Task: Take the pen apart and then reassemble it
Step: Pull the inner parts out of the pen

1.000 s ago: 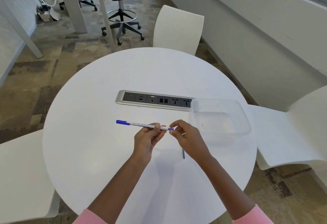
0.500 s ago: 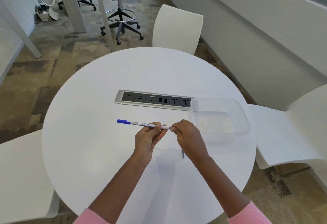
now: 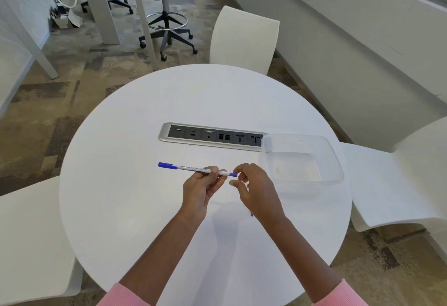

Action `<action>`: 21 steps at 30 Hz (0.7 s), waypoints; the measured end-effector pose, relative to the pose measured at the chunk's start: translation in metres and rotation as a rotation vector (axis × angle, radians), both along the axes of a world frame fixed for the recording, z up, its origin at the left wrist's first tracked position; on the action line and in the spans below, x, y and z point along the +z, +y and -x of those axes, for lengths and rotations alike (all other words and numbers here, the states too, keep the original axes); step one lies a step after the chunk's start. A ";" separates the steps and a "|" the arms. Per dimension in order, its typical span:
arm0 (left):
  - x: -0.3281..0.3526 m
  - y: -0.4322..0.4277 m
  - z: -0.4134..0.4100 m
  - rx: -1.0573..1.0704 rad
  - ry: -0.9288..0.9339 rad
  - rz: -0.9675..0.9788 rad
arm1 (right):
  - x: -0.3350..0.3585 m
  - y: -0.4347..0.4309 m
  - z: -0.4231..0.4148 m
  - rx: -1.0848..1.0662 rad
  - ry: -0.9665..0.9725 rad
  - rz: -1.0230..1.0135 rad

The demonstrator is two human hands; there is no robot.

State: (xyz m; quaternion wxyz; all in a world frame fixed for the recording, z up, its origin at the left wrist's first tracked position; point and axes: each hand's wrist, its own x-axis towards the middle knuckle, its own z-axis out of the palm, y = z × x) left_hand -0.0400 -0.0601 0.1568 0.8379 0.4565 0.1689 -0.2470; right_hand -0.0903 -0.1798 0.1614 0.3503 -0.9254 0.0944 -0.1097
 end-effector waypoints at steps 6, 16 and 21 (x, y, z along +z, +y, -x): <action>0.001 0.000 0.002 0.009 0.014 -0.005 | -0.001 -0.002 -0.003 0.027 -0.104 0.150; 0.001 0.002 0.004 -0.019 0.002 0.007 | 0.005 -0.001 0.000 0.054 0.013 0.088; 0.002 0.001 0.006 -0.024 -0.005 0.011 | 0.014 -0.003 0.000 0.014 0.222 -0.251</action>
